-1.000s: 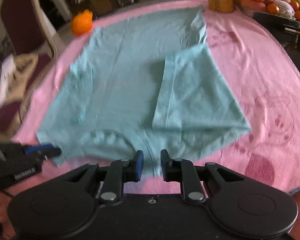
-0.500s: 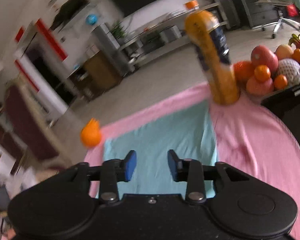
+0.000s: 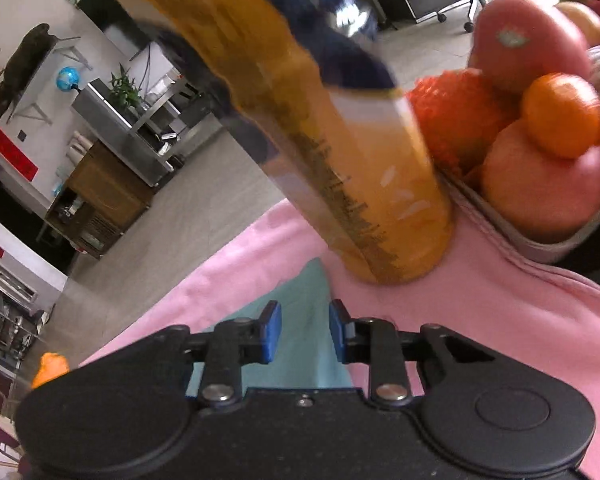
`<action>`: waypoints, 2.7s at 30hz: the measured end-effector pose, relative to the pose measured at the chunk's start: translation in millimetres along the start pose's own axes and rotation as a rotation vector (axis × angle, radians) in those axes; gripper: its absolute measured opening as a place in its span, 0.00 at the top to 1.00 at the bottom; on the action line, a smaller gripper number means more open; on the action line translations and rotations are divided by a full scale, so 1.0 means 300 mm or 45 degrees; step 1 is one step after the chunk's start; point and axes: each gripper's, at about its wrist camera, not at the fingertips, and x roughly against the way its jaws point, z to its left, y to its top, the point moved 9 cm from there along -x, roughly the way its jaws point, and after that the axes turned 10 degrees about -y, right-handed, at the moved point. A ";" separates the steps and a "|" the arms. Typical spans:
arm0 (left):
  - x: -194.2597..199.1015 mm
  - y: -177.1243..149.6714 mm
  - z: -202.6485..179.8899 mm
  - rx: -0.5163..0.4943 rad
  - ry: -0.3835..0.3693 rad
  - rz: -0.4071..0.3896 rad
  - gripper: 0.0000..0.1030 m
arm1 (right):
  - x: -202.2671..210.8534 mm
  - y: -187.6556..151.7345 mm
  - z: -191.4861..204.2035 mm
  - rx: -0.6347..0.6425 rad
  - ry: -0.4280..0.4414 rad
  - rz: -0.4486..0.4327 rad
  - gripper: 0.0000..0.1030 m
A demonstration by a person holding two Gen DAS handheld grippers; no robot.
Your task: Fold clothes
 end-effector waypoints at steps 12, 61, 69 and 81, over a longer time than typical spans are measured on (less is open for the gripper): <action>-0.130 0.106 -0.030 -0.060 -0.014 -0.034 0.55 | -0.141 0.001 0.030 0.064 -0.009 -0.078 0.74; 0.827 -0.630 -0.082 0.056 0.056 -0.111 0.97 | 0.733 -0.465 -0.331 0.073 -0.008 0.110 0.98; 0.782 -0.855 -0.057 0.003 0.107 0.041 0.94 | 0.791 -0.606 -0.473 0.047 -0.060 0.141 0.98; 0.830 -0.832 -0.124 -0.107 0.006 -0.003 0.82 | 0.831 -0.656 -0.421 0.202 -0.049 0.235 0.77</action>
